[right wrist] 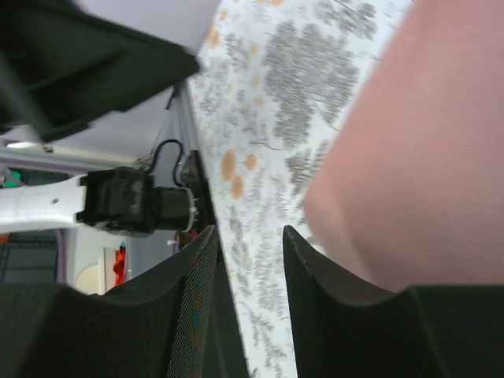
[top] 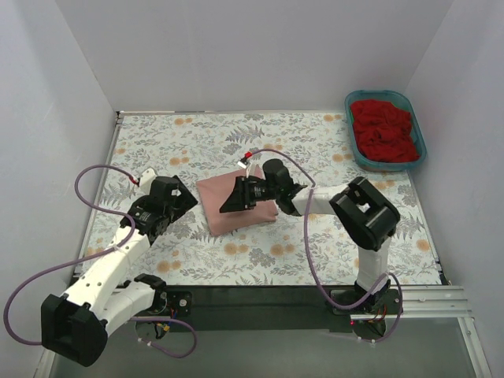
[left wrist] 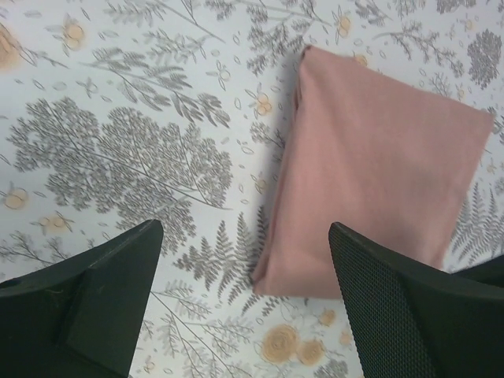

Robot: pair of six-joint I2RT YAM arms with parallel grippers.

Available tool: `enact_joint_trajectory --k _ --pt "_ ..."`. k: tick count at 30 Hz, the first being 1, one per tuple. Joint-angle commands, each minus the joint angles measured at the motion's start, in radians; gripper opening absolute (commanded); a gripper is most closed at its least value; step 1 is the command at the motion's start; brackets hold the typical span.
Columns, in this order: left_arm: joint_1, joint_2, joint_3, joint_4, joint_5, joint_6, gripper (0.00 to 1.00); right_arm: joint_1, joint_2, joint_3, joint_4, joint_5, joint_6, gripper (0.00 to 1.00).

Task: Fold and stack the t-shirts
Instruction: Fold the tshirt

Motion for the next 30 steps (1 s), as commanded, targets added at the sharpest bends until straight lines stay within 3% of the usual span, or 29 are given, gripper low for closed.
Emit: enact_joint_trajectory --k 1,6,12,16,18,21,25,30 --pt "0.002 -0.060 -0.027 0.032 -0.151 0.104 0.86 -0.007 0.176 0.017 0.085 0.063 0.120 0.46" --pt "0.002 -0.071 -0.061 0.107 -0.067 0.118 0.86 -0.008 0.279 -0.001 0.111 0.086 0.154 0.46" --pt "0.002 -0.008 -0.053 0.158 0.064 0.114 0.82 -0.043 0.151 -0.009 0.109 0.065 0.131 0.45" --pt "0.004 0.068 -0.041 0.259 0.276 0.043 0.66 -0.117 0.078 0.013 0.108 0.039 0.110 0.45" --pt "0.004 0.111 -0.035 0.335 0.330 0.000 0.53 -0.143 0.075 0.008 0.108 0.040 0.100 0.45" --pt "0.002 0.220 -0.023 0.417 0.454 -0.040 0.43 -0.191 0.115 0.005 0.111 0.025 0.105 0.45" --pt "0.001 0.360 -0.019 0.451 0.456 -0.069 0.31 -0.233 0.204 -0.006 0.112 0.031 0.102 0.45" --pt "0.023 0.492 -0.065 0.428 0.369 -0.096 0.28 -0.270 0.253 -0.033 0.115 0.034 0.094 0.45"
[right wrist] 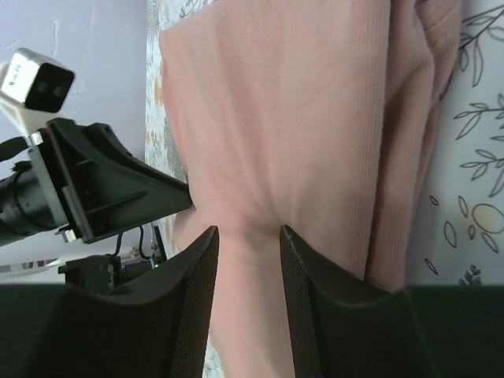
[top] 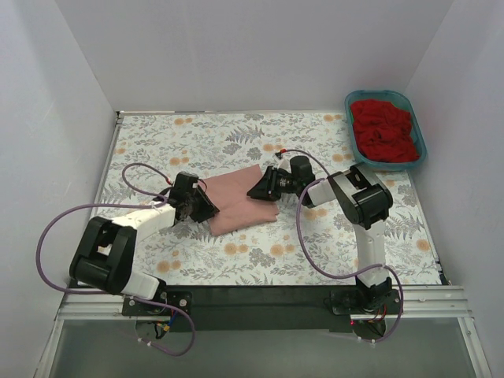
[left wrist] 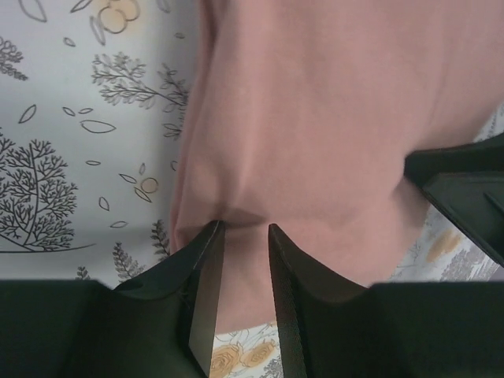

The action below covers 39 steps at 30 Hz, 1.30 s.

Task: Fold and stack the t-shirts
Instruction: Fold the tshirt, then neatly place the folded tshirt to the corner

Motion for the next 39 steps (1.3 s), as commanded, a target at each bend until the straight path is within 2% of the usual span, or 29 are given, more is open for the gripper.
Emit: enact_joint_trajectory --k 1,4,5,8,9,10,13,15,16,17,19,20,22,23,26,29,32,39 --pt "0.028 0.028 -0.014 -0.009 -0.032 -0.035 0.28 -0.027 0.003 -0.025 0.009 -0.007 -0.034 0.45" --pt "0.028 -0.019 0.000 -0.046 -0.044 -0.004 0.34 -0.042 -0.069 -0.042 -0.002 -0.016 -0.060 0.45" --pt "0.028 -0.068 0.009 -0.062 -0.047 0.010 0.42 -0.044 -0.093 -0.045 -0.014 -0.023 -0.069 0.44" --pt "0.022 -0.133 0.059 -0.134 -0.087 0.068 0.55 -0.057 -0.208 -0.064 -0.112 -0.013 -0.143 0.45" --pt "0.019 -0.169 0.070 -0.157 -0.098 0.086 0.62 -0.062 -0.269 -0.062 -0.159 0.011 -0.173 0.45" --pt "0.017 -0.187 0.083 -0.179 -0.111 0.102 0.65 -0.063 -0.299 -0.054 -0.310 0.031 -0.262 0.46" --pt "-0.008 -0.246 0.116 -0.250 -0.130 0.161 0.74 -0.063 -0.390 -0.001 -0.623 0.144 -0.450 0.50" --pt "-0.070 -0.265 0.132 -0.266 -0.144 0.215 0.76 -0.065 -0.464 -0.002 -0.727 0.259 -0.512 0.55" --pt "-0.096 -0.257 0.138 -0.268 -0.145 0.237 0.81 -0.065 -0.492 -0.011 -0.779 0.293 -0.561 0.57" --pt "-0.157 -0.245 0.164 -0.283 -0.171 0.247 0.82 -0.068 -0.520 -0.024 -0.836 0.324 -0.583 0.60" --pt "-0.229 -0.202 0.201 -0.306 -0.219 0.289 0.82 -0.086 -0.598 -0.060 -0.885 0.410 -0.632 0.65" --pt "-0.310 -0.152 0.222 -0.328 -0.251 0.301 0.82 -0.094 -0.623 -0.073 -0.926 0.439 -0.644 0.70" --pt "-0.396 -0.086 0.302 -0.349 -0.369 0.352 0.82 -0.137 -0.687 -0.108 -0.963 0.482 -0.663 0.75" --pt "-0.482 -0.016 0.326 -0.361 -0.410 0.373 0.79 -0.152 -0.709 -0.123 -0.977 0.487 -0.661 0.79" --pt "-0.609 0.091 0.443 -0.369 -0.524 0.448 0.67 -0.217 -0.779 -0.177 -1.016 0.482 -0.657 0.85" --pt "-0.695 0.224 0.547 -0.368 -0.624 0.534 0.61 -0.274 -0.831 -0.223 -1.028 0.465 -0.632 0.86" --pt "-0.752 0.341 0.632 -0.356 -0.688 0.618 0.60 -0.309 -0.864 -0.255 -1.026 0.453 -0.609 0.86" --pt "-0.794 0.520 0.692 -0.279 -0.762 0.738 0.59 -0.352 -0.868 -0.278 -1.025 0.412 -0.608 0.86"
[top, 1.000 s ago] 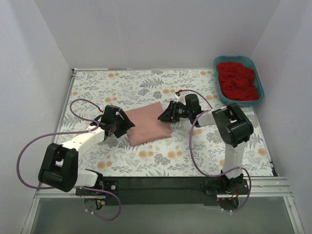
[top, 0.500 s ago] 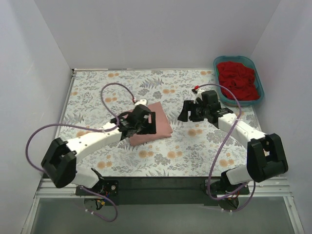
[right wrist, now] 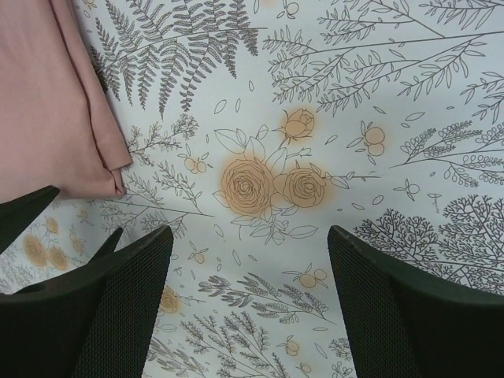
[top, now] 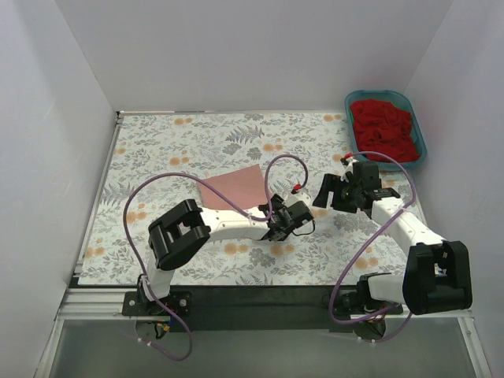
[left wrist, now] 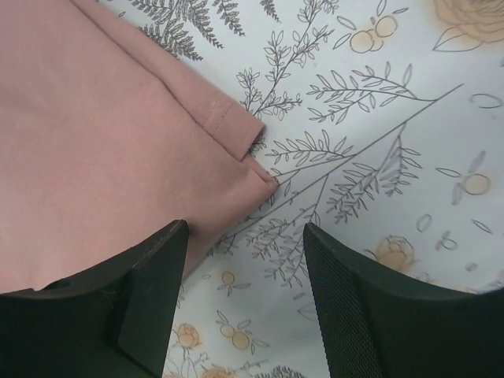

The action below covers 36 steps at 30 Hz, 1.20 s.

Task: Fold and stack the t-shirts
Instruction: Neatly place the folded tshirt to the corner

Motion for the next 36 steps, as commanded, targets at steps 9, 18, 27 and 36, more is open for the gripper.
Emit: enact_joint_trajectory --k 9,18,27,36 --pt "0.001 0.085 0.005 0.097 -0.162 0.086 0.44 -0.016 -0.002 -0.042 0.045 -0.077 0.011 0.86" --pt "-0.001 0.025 -0.084 0.164 -0.169 0.053 0.07 -0.011 0.073 -0.063 0.158 -0.222 0.069 0.86" --pt "-0.001 -0.188 -0.176 0.209 -0.089 -0.013 0.06 0.097 0.265 0.001 0.356 -0.323 0.218 0.89" --pt "0.001 -0.219 -0.207 0.209 -0.077 -0.050 0.06 0.260 0.498 0.119 0.539 -0.340 0.404 0.88"
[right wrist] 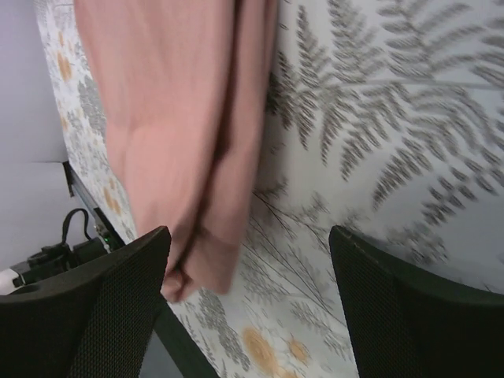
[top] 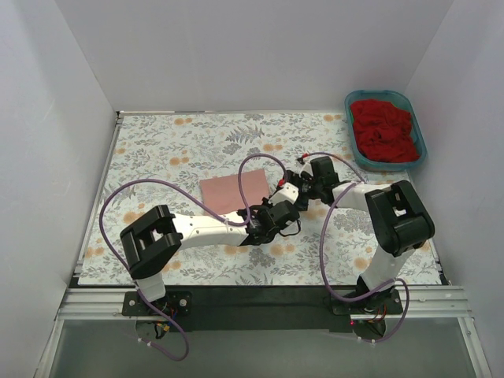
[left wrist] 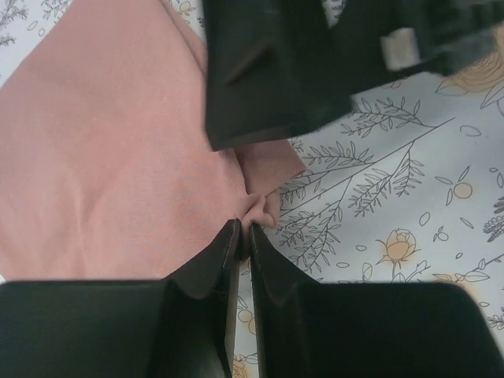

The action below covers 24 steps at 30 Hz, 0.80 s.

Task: Fold and stack the t-shirts
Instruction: Neatly place the folded tshirt to the corner

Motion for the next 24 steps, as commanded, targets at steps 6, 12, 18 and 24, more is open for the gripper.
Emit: enact_joint_trajectory --k 6,12,18,24 --pt "0.003 -0.058 -0.022 0.031 -0.011 -0.051 0.06 0.147 0.171 0.166 0.095 -0.030 0.107 0.80" --pt "0.003 -0.074 -0.037 0.059 0.000 -0.072 0.07 0.212 0.202 0.189 0.091 -0.027 0.095 0.65" --pt "0.003 -0.080 -0.023 0.057 0.048 -0.097 0.14 0.220 0.193 0.195 0.039 -0.008 0.017 0.26" --pt "0.005 -0.150 -0.014 0.037 0.054 -0.161 0.34 0.212 0.114 0.215 -0.151 0.120 -0.157 0.01"
